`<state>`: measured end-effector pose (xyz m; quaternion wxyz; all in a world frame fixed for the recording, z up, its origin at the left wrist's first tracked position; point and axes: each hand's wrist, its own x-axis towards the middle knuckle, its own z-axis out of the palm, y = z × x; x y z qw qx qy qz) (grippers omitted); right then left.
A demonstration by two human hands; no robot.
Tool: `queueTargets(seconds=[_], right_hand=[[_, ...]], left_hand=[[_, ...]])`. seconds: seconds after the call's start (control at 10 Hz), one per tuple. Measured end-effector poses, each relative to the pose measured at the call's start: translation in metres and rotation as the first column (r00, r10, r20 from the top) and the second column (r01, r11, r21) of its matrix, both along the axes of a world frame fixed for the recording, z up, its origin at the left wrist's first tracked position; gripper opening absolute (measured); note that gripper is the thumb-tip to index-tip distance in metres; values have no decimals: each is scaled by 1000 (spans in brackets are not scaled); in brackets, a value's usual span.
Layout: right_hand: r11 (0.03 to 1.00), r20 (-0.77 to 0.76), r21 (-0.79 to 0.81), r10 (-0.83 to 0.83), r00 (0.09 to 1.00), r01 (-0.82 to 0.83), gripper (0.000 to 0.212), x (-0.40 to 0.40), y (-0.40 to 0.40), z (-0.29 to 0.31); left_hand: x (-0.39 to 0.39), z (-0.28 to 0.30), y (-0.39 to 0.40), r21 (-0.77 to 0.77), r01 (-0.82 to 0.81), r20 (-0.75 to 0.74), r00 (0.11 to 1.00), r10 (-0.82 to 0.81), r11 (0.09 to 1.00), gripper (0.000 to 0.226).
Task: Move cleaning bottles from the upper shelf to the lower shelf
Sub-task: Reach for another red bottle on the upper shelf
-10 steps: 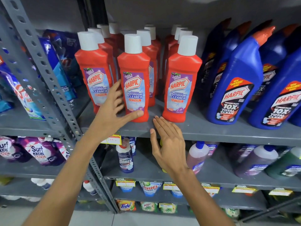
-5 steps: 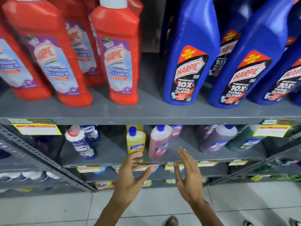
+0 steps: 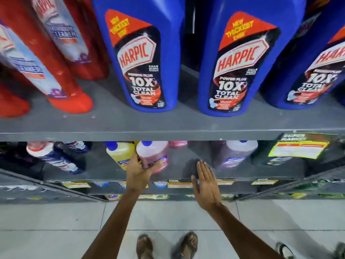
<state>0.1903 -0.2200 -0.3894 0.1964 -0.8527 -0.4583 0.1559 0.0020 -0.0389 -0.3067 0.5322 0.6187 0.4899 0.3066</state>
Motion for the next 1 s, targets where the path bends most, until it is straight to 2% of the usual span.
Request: queueTargets(seconds=[0.1,0.3,0.5,0.7,1.0], right_hand=[[1000,14,-1,11,1000,-11,61,1,-2,-6],[997,25,76,-26,999,24,64,-5,-1,-9],[998,28,58,-37,999,35,66,-5,-2,-11],[1000,48,7,-23,999,22,64,-3,-2,-20],[1000,44,-30,0,999,1,64,1,0,-17]], left_hand=[[-1,-7,8,1,35,-20,999,-35,999,91],[12,-11,15,-102,227,-64,970,-234,969,80],[37,0,12,-129,394,-23,916,-400,910,70],[44,5,9,-96,432,-5,901,-434,897,71],[42,1,4,-136,428,-10,901,-433,894,78]])
